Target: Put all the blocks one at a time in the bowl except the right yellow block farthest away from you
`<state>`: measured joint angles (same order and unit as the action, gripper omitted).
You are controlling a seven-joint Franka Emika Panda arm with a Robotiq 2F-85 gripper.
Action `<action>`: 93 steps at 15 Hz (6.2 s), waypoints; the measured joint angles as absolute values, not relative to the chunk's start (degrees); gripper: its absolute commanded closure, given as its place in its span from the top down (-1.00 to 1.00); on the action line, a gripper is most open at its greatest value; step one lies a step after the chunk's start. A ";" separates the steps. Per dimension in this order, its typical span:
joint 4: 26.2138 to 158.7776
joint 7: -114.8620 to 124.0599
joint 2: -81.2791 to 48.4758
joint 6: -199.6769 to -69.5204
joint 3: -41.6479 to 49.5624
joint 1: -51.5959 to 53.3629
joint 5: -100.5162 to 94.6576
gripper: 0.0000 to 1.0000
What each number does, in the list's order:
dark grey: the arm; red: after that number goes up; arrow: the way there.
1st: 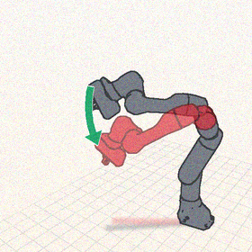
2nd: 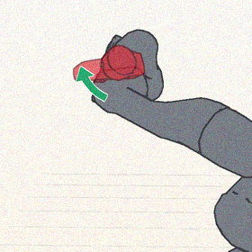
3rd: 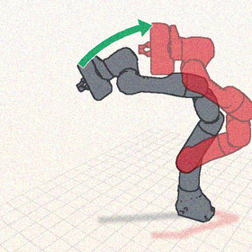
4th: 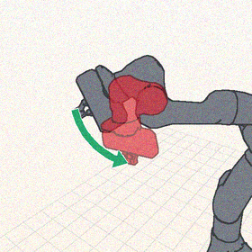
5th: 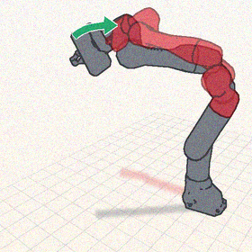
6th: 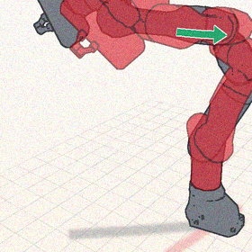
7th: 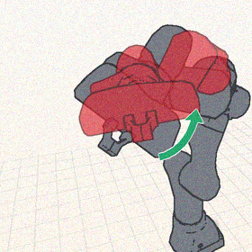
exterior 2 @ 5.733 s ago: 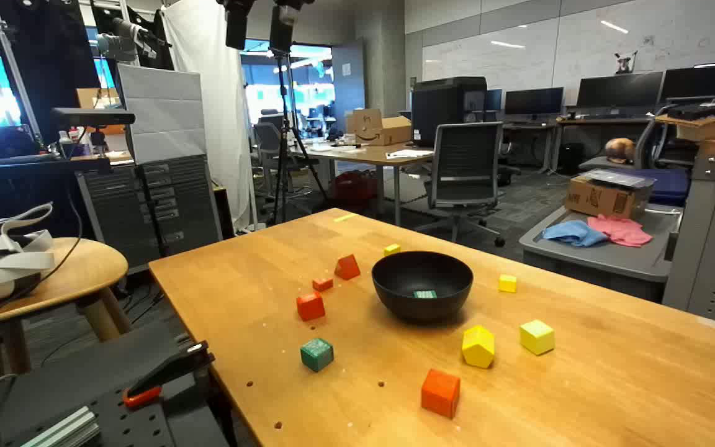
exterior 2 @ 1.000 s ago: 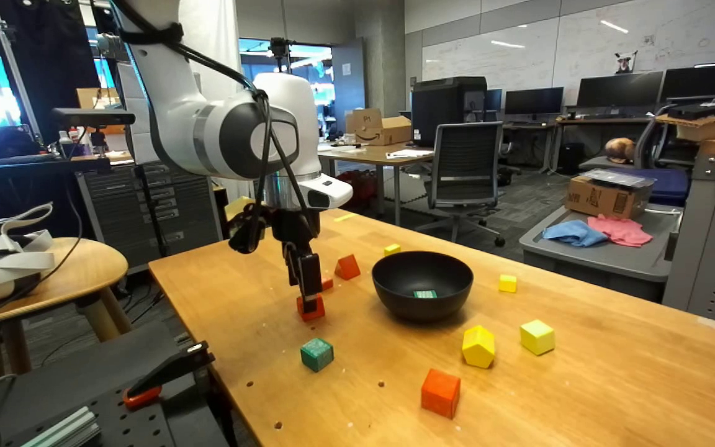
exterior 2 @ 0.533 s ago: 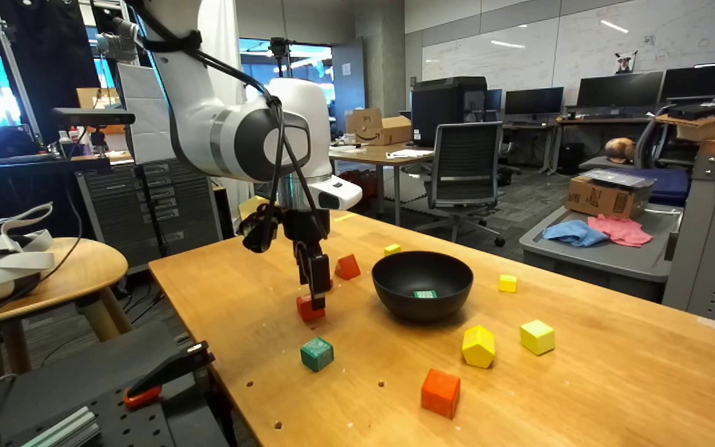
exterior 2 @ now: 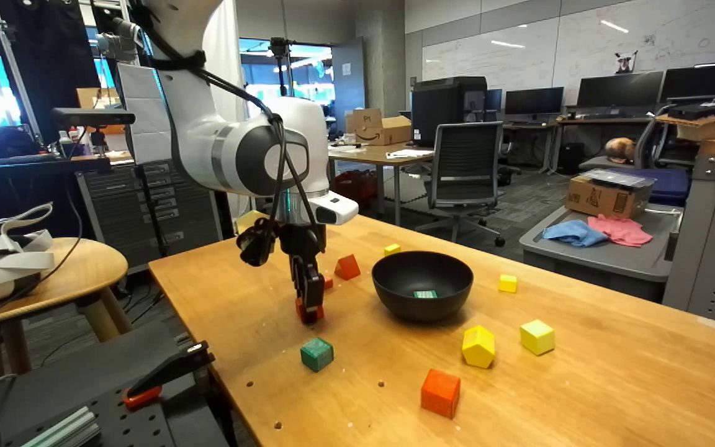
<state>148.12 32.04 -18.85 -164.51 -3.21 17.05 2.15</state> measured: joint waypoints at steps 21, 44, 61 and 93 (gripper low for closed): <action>131.25 17.96 -7.63 -139.95 1.69 5.63 -3.64 0.43; 129.65 12.96 -0.75 -126.00 -7.66 7.99 3.04 1.00; 119.51 21.57 -18.94 -136.78 -8.51 14.27 -3.86 1.00; 118.91 27.54 -25.87 -146.98 0.37 21.19 -5.46 -0.36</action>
<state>118.91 27.54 -25.87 -146.98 0.37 21.19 -5.46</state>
